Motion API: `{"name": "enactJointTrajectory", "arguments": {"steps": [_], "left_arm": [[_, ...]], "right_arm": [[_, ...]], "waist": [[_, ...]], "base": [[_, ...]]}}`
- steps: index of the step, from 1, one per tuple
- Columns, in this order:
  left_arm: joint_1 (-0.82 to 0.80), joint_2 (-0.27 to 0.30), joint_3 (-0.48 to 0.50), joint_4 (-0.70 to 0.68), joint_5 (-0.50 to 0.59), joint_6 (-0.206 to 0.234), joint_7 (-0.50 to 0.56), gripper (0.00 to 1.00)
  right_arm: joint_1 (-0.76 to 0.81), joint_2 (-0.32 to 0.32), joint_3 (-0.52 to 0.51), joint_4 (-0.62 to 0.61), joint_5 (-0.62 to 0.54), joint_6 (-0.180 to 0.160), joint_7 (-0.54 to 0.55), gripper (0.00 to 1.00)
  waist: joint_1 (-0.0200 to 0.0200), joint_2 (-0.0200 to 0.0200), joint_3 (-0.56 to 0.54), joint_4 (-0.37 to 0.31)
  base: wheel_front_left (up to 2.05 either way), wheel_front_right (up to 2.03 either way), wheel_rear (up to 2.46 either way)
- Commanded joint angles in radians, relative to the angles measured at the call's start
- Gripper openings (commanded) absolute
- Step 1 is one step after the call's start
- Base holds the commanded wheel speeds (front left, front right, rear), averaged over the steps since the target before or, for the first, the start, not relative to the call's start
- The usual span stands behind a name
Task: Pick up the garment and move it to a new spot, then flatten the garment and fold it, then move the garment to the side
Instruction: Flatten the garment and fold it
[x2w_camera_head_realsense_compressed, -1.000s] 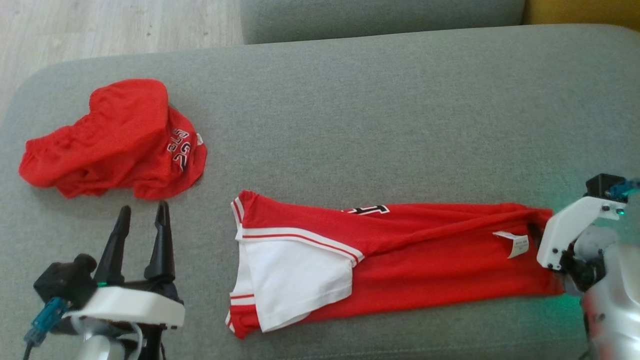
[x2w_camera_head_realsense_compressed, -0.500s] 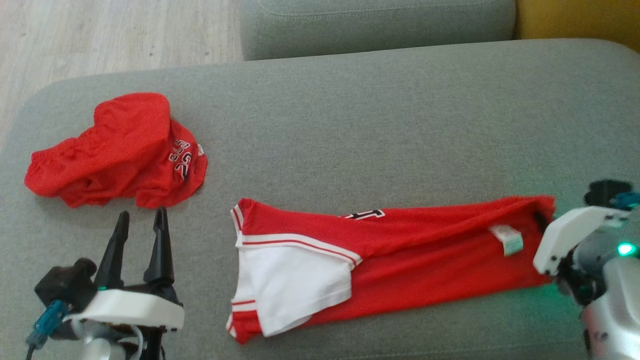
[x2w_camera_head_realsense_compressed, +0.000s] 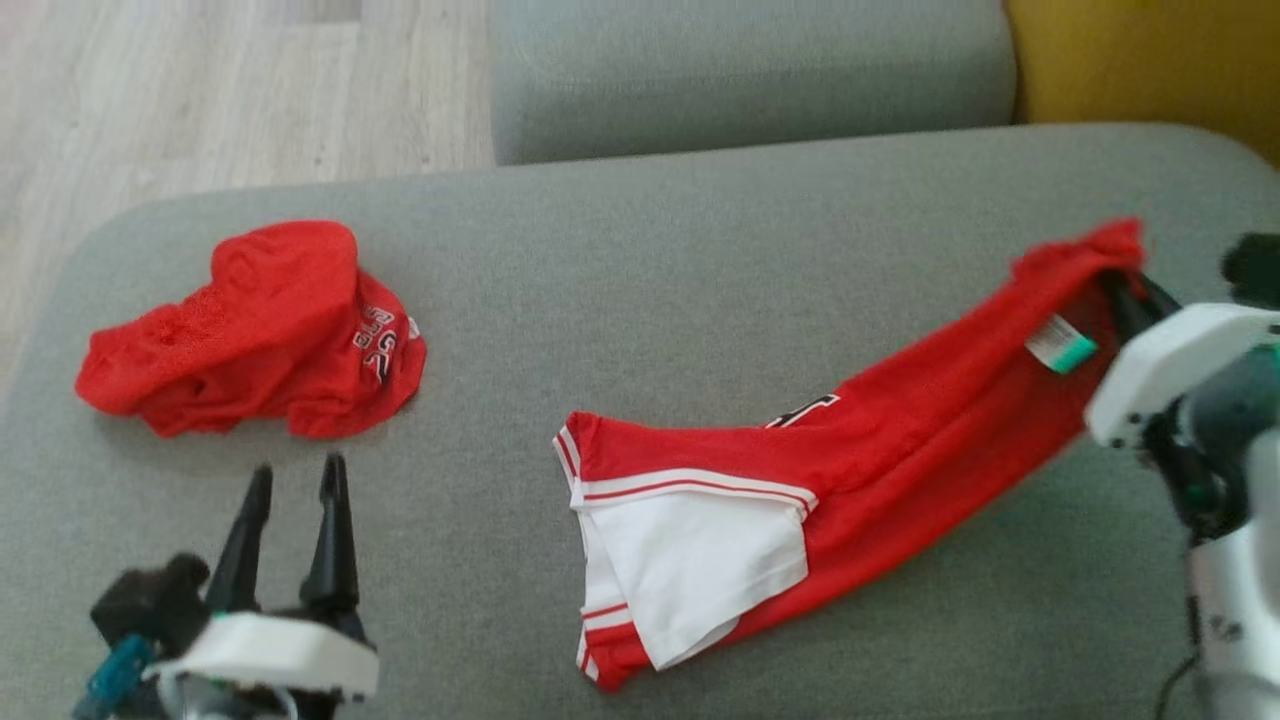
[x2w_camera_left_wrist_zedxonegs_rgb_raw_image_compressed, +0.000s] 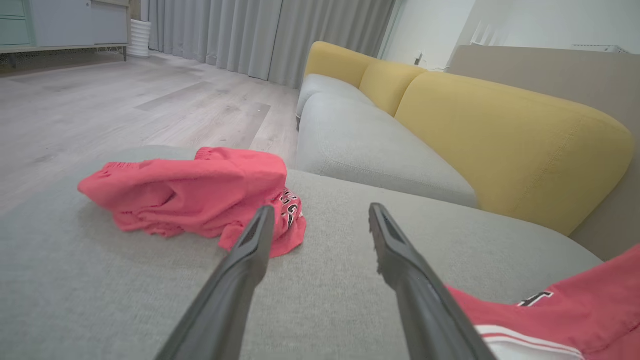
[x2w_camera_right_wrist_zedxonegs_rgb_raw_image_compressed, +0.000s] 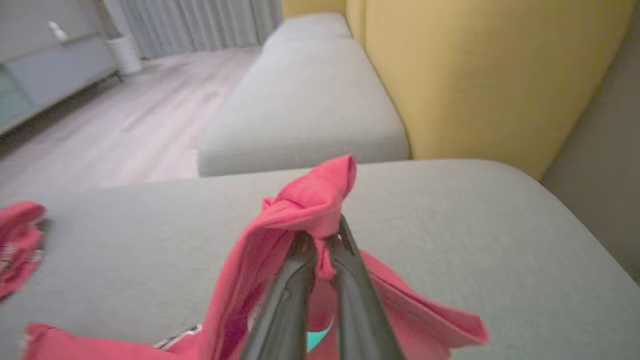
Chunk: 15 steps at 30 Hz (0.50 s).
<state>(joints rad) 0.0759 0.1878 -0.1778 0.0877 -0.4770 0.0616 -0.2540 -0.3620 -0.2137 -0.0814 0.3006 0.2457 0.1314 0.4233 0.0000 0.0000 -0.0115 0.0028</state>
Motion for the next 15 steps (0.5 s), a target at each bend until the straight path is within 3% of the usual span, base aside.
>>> {"name": "enactJointTrajectory", "arguments": {"steps": [1,8,15], "left_arm": [[-0.025,0.007,0.047,-0.026,0.003,0.001,-0.008,1.00],[-0.024,0.003,0.041,-0.019,0.002,-0.002,-0.008,1.00],[-0.038,0.005,0.032,0.006,-0.005,-0.011,-0.001,1.00]], "right_arm": [[-0.004,0.004,0.037,-0.074,0.021,-0.001,0.009,0.00],[0.078,0.069,0.244,-0.337,0.165,-0.001,0.104,0.00],[0.131,0.128,0.410,-0.289,0.245,-0.001,0.117,0.00]], "waist": [[0.0000,0.0000,-0.012,0.001],[0.0000,0.0000,-0.025,0.026],[0.0000,0.0000,-0.019,0.098]], "base": [[0.00,0.00,0.00],[0.00,0.00,0.00],[0.00,0.00,0.00]]}}
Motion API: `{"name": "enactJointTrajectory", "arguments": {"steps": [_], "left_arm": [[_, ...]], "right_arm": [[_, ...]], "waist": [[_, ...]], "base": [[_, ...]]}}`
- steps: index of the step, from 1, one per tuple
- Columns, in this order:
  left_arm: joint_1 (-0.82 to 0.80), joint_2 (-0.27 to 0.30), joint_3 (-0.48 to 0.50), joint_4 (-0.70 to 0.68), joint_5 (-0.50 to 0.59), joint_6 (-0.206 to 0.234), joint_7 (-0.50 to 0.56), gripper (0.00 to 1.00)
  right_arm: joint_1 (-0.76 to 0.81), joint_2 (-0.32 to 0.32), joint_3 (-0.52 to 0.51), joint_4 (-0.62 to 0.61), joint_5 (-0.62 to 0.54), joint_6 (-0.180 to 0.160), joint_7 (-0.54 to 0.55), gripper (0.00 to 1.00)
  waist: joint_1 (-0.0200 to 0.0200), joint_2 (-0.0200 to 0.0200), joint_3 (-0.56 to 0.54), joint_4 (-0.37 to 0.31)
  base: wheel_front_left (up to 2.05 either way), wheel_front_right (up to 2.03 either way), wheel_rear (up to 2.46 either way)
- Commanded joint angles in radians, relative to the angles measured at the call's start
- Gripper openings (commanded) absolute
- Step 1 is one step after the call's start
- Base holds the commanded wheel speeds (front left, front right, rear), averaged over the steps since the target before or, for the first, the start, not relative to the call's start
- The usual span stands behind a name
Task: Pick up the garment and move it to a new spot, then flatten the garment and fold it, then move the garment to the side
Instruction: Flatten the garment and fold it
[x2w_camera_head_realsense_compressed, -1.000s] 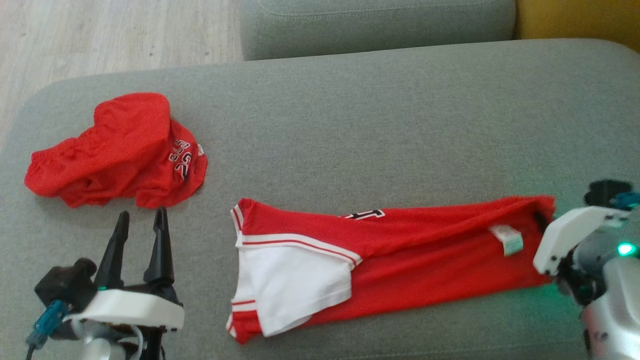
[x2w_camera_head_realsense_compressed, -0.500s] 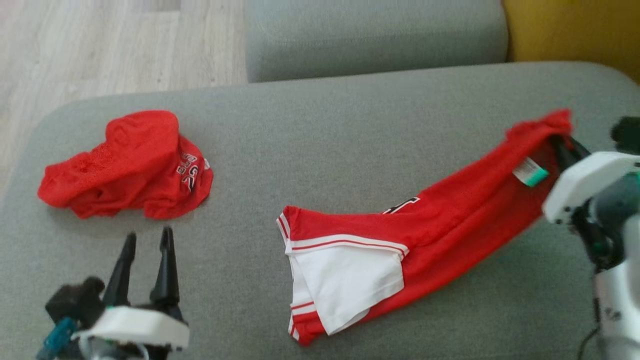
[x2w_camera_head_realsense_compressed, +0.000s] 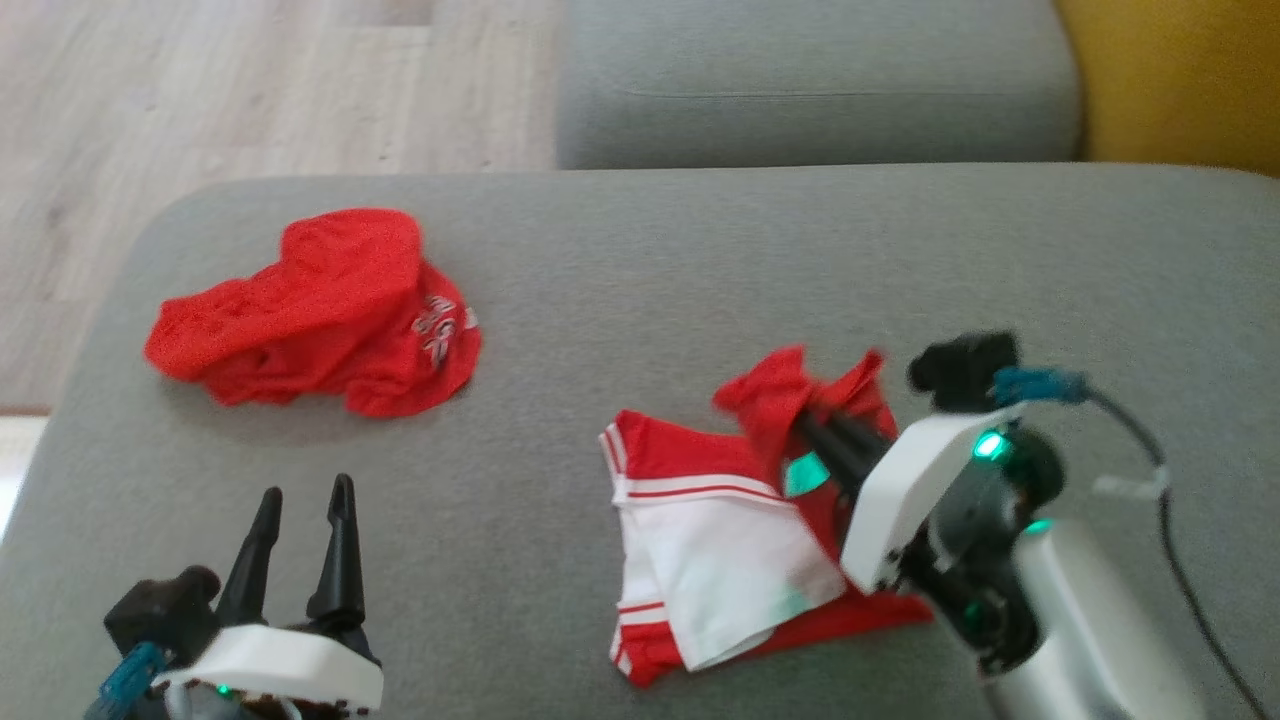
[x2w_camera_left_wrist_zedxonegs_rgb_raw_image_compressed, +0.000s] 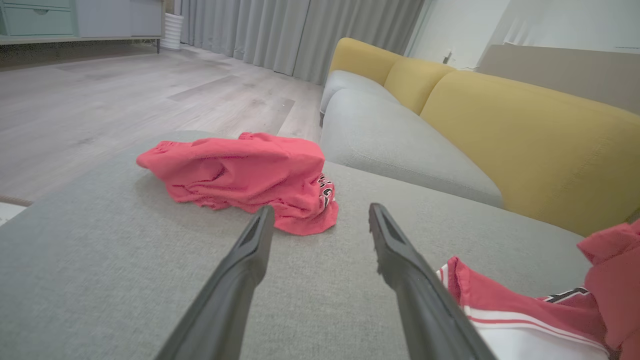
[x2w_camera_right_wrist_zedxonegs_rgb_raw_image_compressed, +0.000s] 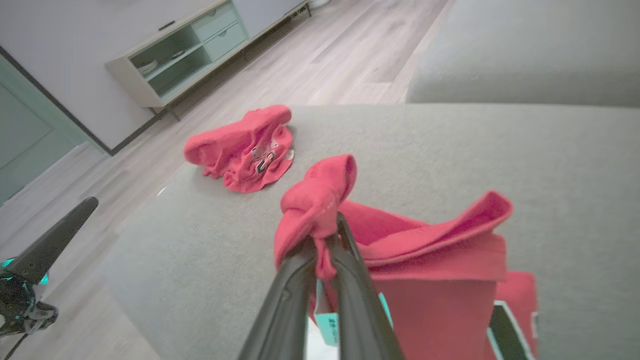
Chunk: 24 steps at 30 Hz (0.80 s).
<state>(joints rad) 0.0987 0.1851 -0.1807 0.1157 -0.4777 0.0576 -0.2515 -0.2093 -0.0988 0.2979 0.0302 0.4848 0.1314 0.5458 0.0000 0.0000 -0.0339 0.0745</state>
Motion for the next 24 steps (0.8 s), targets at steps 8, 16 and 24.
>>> {"name": "enactJointTrajectory", "arguments": {"steps": [8,16,24], "left_arm": [[-0.086,0.007,0.024,0.032,-0.016,-0.027,-0.002,1.00],[-0.104,-0.001,0.020,0.054,-0.016,-0.036,-0.005,1.00],[-0.114,-0.007,0.020,0.064,-0.011,-0.042,-0.008,1.00]], "right_arm": [[-0.042,0.043,0.125,0.204,0.071,-0.001,-0.124,0.00],[-0.130,0.048,0.146,0.382,0.089,-0.001,-0.279,0.00],[-0.221,0.048,0.215,0.533,0.100,-0.001,-0.337,0.00]], "waist": [[0.0000,0.0000,0.013,0.106],[0.0000,0.0000,0.025,0.125],[0.0000,0.0000,0.043,0.126]], "base": [[0.00,0.00,0.00],[0.00,0.00,0.00],[0.00,0.00,0.00]]}}
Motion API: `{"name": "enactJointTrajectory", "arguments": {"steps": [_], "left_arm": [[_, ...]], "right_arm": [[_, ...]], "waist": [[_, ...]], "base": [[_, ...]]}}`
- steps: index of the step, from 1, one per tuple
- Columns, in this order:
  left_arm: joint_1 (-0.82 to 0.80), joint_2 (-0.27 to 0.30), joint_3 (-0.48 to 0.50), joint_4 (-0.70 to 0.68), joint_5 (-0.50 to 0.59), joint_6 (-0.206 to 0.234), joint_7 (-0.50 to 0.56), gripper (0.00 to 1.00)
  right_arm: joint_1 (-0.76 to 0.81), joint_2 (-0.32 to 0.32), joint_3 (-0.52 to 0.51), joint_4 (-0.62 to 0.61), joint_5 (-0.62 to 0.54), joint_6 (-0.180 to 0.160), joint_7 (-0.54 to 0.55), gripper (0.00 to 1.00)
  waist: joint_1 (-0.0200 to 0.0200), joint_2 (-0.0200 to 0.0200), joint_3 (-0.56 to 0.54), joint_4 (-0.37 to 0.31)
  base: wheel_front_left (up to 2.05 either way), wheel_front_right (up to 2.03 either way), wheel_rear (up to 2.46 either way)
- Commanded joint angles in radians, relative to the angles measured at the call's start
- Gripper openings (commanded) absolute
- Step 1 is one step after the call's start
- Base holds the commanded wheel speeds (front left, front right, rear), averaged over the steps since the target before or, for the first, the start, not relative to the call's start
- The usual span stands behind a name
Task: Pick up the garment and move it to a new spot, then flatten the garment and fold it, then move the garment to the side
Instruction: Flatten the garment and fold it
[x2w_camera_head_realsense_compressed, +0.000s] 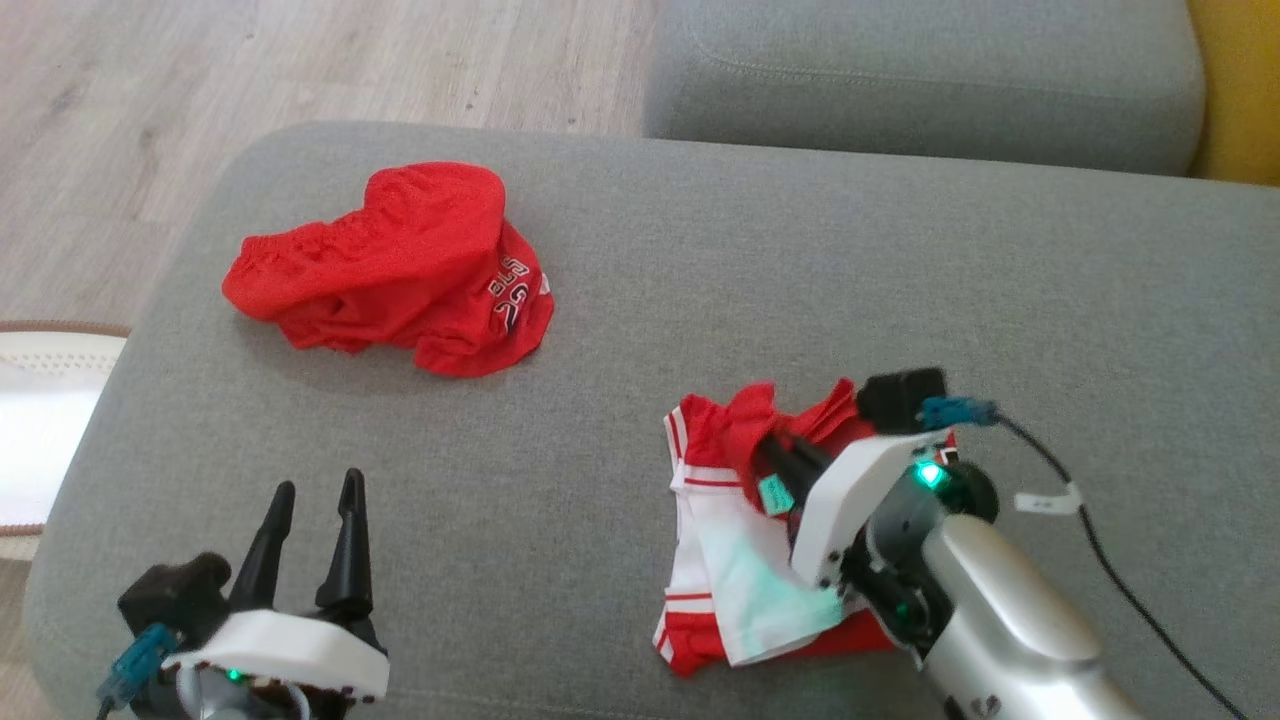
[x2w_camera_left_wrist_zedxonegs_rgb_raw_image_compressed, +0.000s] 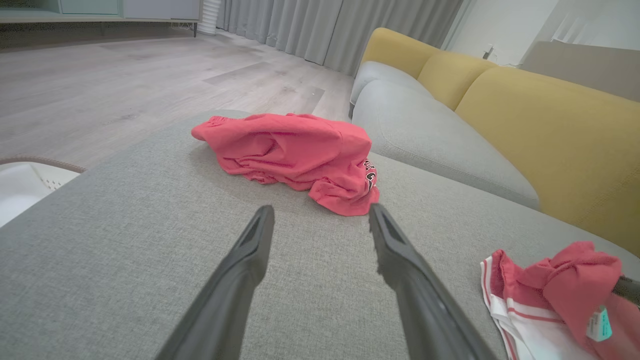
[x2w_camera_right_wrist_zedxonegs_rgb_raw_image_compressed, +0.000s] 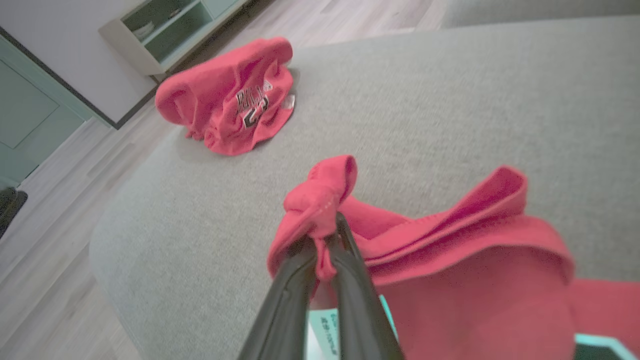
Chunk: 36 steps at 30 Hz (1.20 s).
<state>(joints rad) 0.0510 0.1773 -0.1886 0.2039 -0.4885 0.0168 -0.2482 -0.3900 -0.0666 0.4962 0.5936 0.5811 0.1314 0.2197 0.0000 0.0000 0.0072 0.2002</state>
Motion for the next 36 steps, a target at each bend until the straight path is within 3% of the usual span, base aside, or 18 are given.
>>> {"name": "enactJointTrajectory", "arguments": {"steps": [1,2,3,4,5,6,10,14,22,23,24,27,28,29,30,36], "left_arm": [[-0.069,-0.001,0.028,-0.023,-0.001,-0.002,-0.011,1.00],[-0.071,-0.002,0.029,-0.021,-0.001,-0.003,-0.011,1.00],[-0.074,-0.003,0.030,-0.020,0.000,-0.005,-0.012,1.00],[-0.076,-0.005,0.030,-0.018,0.000,-0.006,-0.012,1.00],[-0.078,-0.005,0.032,-0.016,0.000,-0.007,-0.012,1.00],[-0.079,-0.006,0.034,-0.014,0.000,-0.007,-0.012,1.00],[-0.073,-0.007,0.043,-0.006,0.002,-0.008,-0.013,1.00],[-0.058,-0.010,0.053,-0.005,0.002,-0.006,-0.013,1.00],[-0.028,-0.026,0.066,-0.033,0.014,-0.007,-0.013,1.00],[-0.027,-0.028,0.066,-0.034,0.015,-0.009,-0.013,1.00],[-0.026,-0.030,0.066,-0.034,0.016,-0.011,-0.013,1.00],[-0.025,-0.034,0.068,-0.033,0.020,-0.015,-0.013,1.00],[-0.026,-0.035,0.068,-0.032,0.022,-0.016,-0.013,1.00],[-0.027,-0.036,0.068,-0.031,0.024,-0.017,-0.013,1.00],[-0.028,-0.036,0.069,-0.031,0.025,-0.018,-0.013,1.00],[-0.034,-0.037,0.069,-0.027,0.032,-0.022,-0.013,1.00]], "right_arm": [[-0.046,0.016,0.031,-0.014,0.013,-0.001,-0.014,0.00],[-0.052,0.016,0.043,0.004,0.020,-0.001,-0.020,0.00],[-0.059,0.016,0.053,0.022,0.023,-0.001,-0.028,0.16],[-0.065,0.016,0.062,0.037,0.033,-0.001,-0.037,0.44],[-0.070,0.016,0.072,0.049,0.044,-0.001,-0.045,0.88],[-0.076,0.016,0.084,0.058,0.054,-0.001,-0.052,1.00],[-0.096,0.016,0.119,0.051,0.099,-0.001,-0.089,1.00],[-0.100,-0.003,0.092,-0.013,0.121,-0.001,-0.127,1.00],[0.026,-0.157,-0.150,-0.158,0.087,-0.001,-0.100,1.00],[0.048,-0.167,-0.183,-0.166,0.077,-0.001,-0.093,0.91],[0.069,-0.169,-0.216,-0.172,0.072,-0.001,-0.088,0.63],[0.116,-0.151,-0.289,-0.181,0.052,-0.001,-0.070,0.55],[0.126,-0.135,-0.304,-0.188,0.051,-0.001,-0.062,0.43],[0.134,-0.118,-0.315,-0.197,0.055,-0.001,-0.052,0.12],[0.140,-0.100,-0.318,-0.206,0.063,-0.001,-0.034,0.00],[0.140,-0.038,-0.320,-0.215,0.133,-0.001,0.089,0.00]], "waist": [[0.0000,0.0000,0.004,0.000],[0.0000,0.0000,0.006,0.000],[0.0000,0.0000,0.008,0.000],[0.0000,0.0000,0.010,0.000],[0.0000,0.0000,0.011,0.000],[0.0000,0.0000,0.011,-0.002],[0.0000,0.0000,-0.002,-0.017],[0.0000,0.0000,-0.027,-0.039],[0.0000,0.0000,-0.052,-0.072],[0.0000,0.0000,-0.052,-0.074],[0.0000,0.0000,-0.051,-0.075],[0.0000,0.0000,-0.050,-0.079],[0.0000,0.0000,-0.049,-0.080],[0.0000,0.0000,-0.049,-0.080],[0.0000,0.0000,-0.048,-0.081],[0.0000,0.0000,-0.044,-0.080]], "base": [[0.00,0.00,0.00],[0.00,0.00,0.00],[0.00,0.00,0.00],[0.00,0.00,0.00],[0.00,0.00,0.00],[0.00,0.00,0.00],[0.00,0.00,0.00],[0.00,0.00,0.00],[0.00,0.00,0.00],[0.00,0.00,0.00],[0.00,0.00,0.00],[0.00,0.00,0.00],[0.00,0.00,0.00],[0.00,0.00,0.00],[0.00,0.00,0.00],[0.00,0.00,0.00]]}}
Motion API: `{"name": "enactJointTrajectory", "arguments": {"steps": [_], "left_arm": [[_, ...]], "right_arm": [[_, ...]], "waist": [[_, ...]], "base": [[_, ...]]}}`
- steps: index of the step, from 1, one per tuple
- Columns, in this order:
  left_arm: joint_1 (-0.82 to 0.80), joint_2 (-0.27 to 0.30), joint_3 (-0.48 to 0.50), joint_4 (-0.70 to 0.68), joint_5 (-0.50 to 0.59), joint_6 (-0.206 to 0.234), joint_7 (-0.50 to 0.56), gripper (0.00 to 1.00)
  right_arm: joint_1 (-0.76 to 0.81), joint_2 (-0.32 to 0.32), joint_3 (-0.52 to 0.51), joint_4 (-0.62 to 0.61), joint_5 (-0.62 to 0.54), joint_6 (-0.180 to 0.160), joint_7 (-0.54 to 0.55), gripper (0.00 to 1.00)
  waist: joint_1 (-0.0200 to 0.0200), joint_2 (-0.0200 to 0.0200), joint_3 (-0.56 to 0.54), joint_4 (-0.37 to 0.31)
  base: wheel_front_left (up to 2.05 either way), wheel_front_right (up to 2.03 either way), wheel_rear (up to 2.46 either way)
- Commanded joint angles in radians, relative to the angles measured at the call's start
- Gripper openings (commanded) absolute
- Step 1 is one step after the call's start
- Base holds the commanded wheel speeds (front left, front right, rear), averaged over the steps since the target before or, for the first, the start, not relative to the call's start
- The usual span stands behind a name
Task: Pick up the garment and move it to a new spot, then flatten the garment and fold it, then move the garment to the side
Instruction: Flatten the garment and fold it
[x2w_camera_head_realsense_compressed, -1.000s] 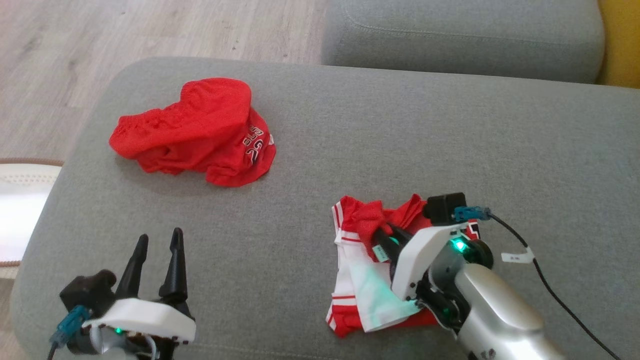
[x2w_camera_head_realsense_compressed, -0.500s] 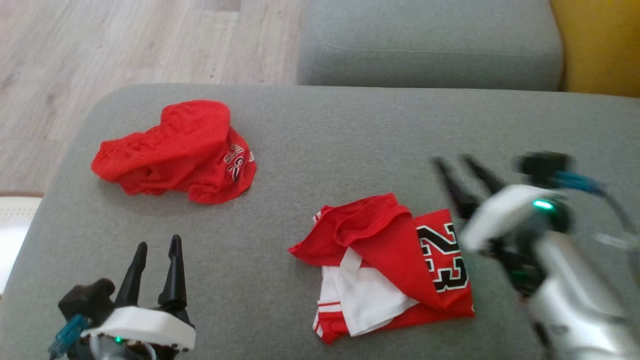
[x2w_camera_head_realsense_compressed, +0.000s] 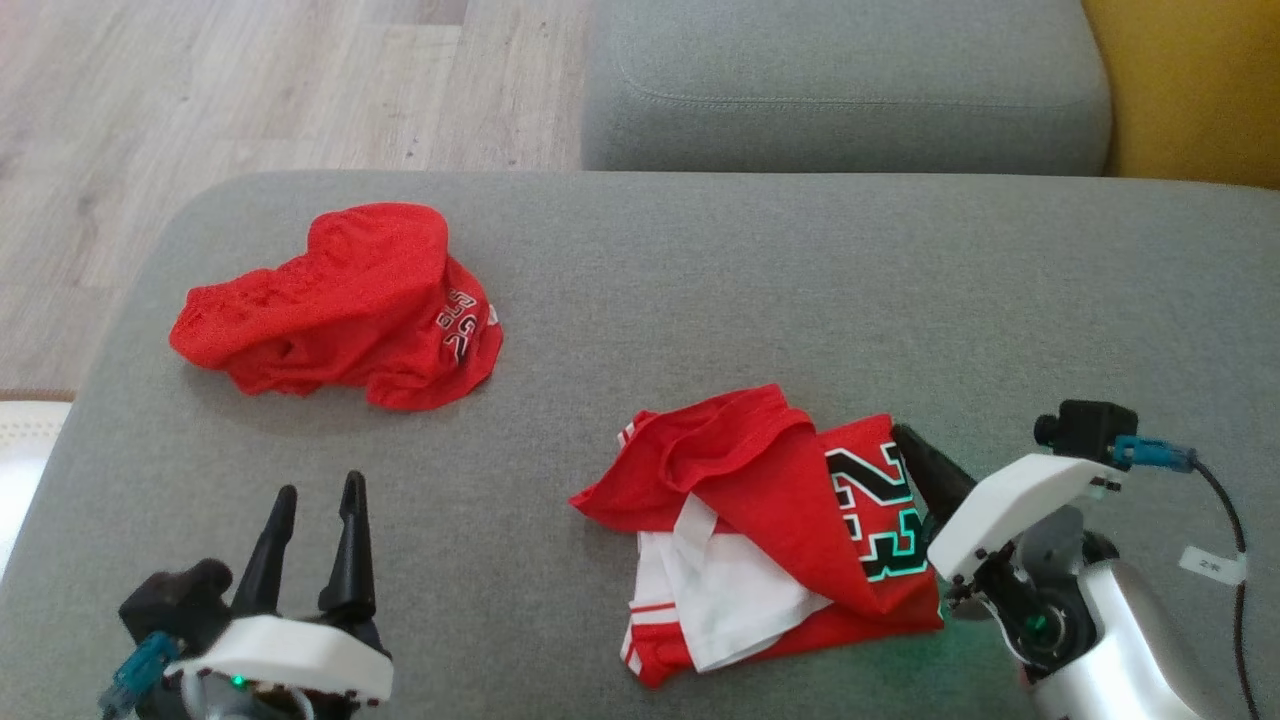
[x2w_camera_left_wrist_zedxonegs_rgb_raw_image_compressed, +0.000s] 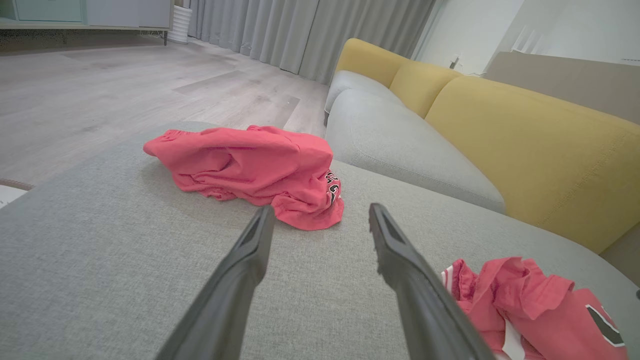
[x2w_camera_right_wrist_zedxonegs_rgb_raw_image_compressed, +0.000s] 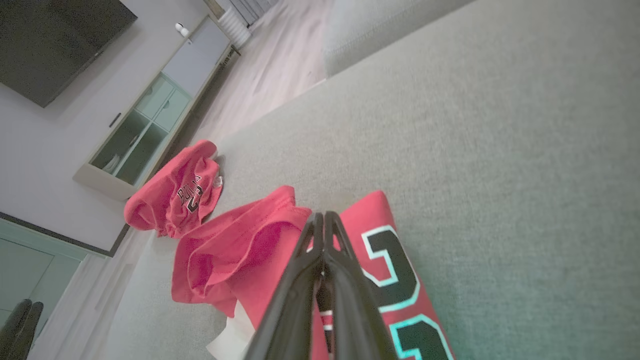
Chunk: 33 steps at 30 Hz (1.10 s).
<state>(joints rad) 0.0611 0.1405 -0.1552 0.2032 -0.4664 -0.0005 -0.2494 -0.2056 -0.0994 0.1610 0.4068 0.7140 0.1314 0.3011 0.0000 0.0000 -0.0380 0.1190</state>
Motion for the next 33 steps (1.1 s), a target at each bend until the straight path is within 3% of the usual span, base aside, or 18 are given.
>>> {"name": "enactJointTrajectory", "arguments": {"steps": [1,12,17,22,27,33], "left_arm": [[-0.046,-0.001,0.033,-0.025,0.012,-0.006,-0.012,1.00],[-0.056,-0.008,0.035,-0.018,0.014,-0.014,-0.012,1.00],[-0.067,-0.005,0.040,-0.013,0.016,-0.018,-0.012,1.00],[-0.065,-0.001,0.045,-0.009,0.017,-0.018,-0.012,1.00],[-0.052,-0.001,0.046,-0.013,0.019,-0.011,-0.012,1.00],[-0.043,0.001,0.051,-0.022,0.017,-0.006,-0.012,1.00]], "right_arm": [[-0.051,0.003,0.013,-0.017,0.010,-0.001,0.032,0.00],[-0.135,0.036,-0.014,0.205,0.094,-0.001,0.165,0.00],[-0.166,0.046,-0.001,0.277,0.231,-0.001,0.248,0.00],[-0.136,0.049,0.091,0.201,0.371,-0.001,0.307,0.00],[-0.057,0.043,0.224,0.050,0.445,-0.001,0.370,0.00],[0.038,-0.049,0.382,-0.116,0.477,-0.001,0.469,0.00]], "waist": [[0.0000,0.0000,0.002,0.004],[0.0000,0.0000,0.037,0.072],[0.0000,0.0000,0.046,0.092],[0.0000,0.0000,0.033,0.097],[0.0000,0.0000,0.015,0.088],[0.0000,0.0000,0.008,0.060]], "base": [[0.00,0.00,0.00],[0.00,0.00,0.00],[0.00,0.00,0.00],[0.00,0.00,0.00],[0.00,0.00,0.00],[0.00,0.00,0.00]]}}
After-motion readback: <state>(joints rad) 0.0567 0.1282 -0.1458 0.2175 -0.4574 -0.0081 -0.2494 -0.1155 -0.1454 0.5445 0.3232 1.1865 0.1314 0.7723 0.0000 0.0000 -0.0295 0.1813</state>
